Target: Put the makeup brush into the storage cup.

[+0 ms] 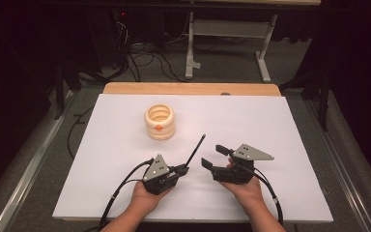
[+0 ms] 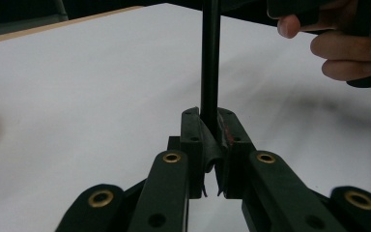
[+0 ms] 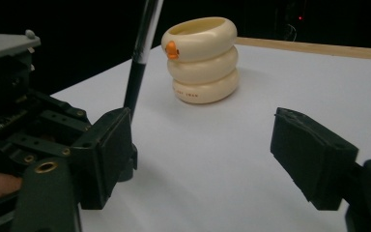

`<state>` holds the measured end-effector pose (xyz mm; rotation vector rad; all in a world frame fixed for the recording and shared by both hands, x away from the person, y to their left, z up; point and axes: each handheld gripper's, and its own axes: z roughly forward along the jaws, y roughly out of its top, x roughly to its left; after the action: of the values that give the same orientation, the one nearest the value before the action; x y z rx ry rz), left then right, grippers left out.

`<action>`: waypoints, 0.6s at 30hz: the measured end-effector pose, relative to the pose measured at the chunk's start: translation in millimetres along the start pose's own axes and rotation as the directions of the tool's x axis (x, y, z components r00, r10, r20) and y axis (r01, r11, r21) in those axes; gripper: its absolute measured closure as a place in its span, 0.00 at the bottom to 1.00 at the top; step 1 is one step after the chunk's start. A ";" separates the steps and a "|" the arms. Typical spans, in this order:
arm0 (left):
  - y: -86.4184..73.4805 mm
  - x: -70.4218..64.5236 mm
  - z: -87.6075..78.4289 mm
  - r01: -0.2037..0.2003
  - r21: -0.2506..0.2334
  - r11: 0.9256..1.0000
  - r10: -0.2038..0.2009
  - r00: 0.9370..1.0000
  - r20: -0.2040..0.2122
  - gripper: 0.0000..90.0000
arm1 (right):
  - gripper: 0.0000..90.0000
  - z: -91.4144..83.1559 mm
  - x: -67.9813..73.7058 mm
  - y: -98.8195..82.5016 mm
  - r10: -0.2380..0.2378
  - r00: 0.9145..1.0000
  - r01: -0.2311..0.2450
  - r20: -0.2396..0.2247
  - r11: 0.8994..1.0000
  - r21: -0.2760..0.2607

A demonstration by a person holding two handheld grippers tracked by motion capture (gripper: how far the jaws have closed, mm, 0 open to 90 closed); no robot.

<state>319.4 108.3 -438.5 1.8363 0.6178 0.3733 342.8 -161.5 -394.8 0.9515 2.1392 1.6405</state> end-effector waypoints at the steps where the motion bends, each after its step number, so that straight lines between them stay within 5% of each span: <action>1: 0.1 -0.5 0.4 -0.007 0.002 1.000 0.007 1.000 -0.004 0.93 | 0.30 -0.1 0.4 0.3 0.006 1.000 -0.006 -0.007 1.000 -0.006; 18: 0.2 -0.6 0.6 -0.007 -0.001 1.000 0.007 1.000 -0.004 0.93 | 0.49 7.3 12.0 7.4 0.036 0.997 -0.040 -0.065 0.998 -0.055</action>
<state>319.2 107.5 -438.5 1.8376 0.6139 0.3813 340.5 -147.3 -388.3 0.9406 2.1165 1.7621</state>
